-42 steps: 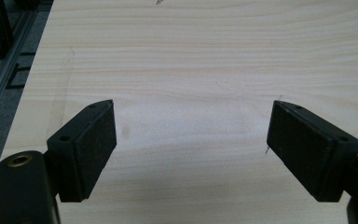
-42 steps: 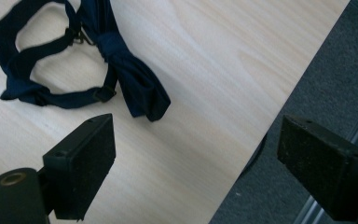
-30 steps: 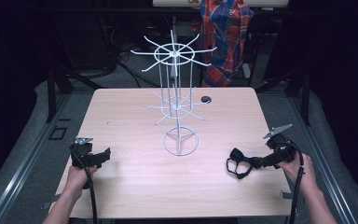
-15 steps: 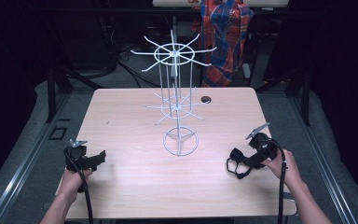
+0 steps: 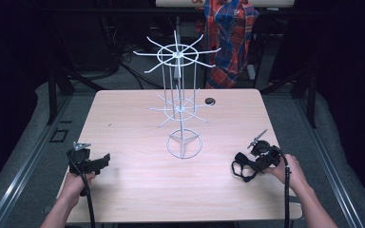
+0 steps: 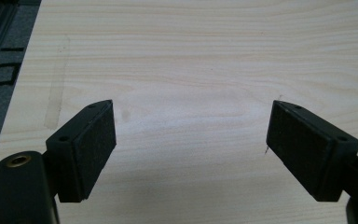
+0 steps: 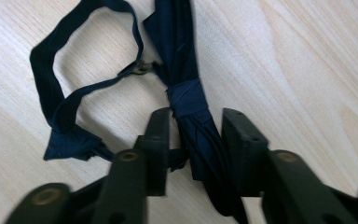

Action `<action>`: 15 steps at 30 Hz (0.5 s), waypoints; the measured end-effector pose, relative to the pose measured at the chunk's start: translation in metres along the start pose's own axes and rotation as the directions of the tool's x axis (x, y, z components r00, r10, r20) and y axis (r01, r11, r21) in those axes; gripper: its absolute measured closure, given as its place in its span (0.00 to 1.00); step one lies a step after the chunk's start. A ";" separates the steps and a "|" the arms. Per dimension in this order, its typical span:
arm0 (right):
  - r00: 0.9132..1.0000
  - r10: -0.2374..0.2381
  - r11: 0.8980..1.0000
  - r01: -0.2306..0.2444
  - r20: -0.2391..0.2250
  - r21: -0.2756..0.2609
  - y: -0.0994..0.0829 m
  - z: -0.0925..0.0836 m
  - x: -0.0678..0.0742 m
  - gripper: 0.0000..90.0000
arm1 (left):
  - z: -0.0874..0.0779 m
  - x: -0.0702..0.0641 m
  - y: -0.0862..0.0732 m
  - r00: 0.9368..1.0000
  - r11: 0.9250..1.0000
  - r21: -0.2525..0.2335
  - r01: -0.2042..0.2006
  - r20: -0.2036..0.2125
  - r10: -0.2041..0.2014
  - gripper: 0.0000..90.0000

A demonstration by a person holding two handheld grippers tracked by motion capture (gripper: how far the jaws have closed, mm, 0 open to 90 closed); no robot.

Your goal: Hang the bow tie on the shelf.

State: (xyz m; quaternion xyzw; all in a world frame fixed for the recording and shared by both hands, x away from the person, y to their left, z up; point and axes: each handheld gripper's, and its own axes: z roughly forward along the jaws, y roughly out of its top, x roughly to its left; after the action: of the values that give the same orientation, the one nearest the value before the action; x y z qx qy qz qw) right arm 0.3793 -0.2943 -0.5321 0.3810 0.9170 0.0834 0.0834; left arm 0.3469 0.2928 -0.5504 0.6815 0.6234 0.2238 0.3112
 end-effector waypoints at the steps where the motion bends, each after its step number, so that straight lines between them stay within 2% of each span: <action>1: 1.000 0.006 1.000 -0.006 0.007 -0.001 0.000 0.002 0.001 0.74 | 0.000 0.000 0.000 1.000 1.000 0.000 -0.001 0.002 0.001 0.18; 3: 1.000 0.012 1.000 -0.012 0.002 -0.002 0.000 0.003 0.003 0.82 | 0.000 -0.001 0.000 1.000 1.000 -0.002 -0.012 0.002 0.012 0.18; 6: 1.000 0.021 1.000 -0.021 -0.002 0.006 0.003 0.002 0.003 0.85 | -0.002 -0.001 0.000 1.000 1.000 -0.008 -0.015 -0.001 0.015 0.18; 7: 0.998 0.052 0.998 -0.053 -0.023 -0.028 0.002 0.003 0.004 0.85 | -0.002 -0.001 0.000 1.000 1.000 -0.008 -0.012 -0.001 0.012 0.18; 9: 0.998 0.055 0.998 -0.055 -0.011 -0.032 0.003 -0.001 0.003 0.85 | -0.002 -0.001 0.000 1.000 1.000 -0.009 -0.012 -0.002 0.012 0.18; 15: 0.994 0.093 0.988 -0.099 -0.055 -0.121 0.004 -0.013 0.002 0.85 | -0.004 -0.001 -0.002 1.000 1.000 -0.007 -0.025 0.002 0.025 0.18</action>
State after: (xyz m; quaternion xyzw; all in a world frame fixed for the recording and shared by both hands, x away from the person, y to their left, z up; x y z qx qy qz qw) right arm 0.3781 -0.2916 -0.5193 0.4166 0.8925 0.1534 0.0800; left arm 0.3431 0.2922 -0.5490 0.6884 0.6136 0.2293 0.3114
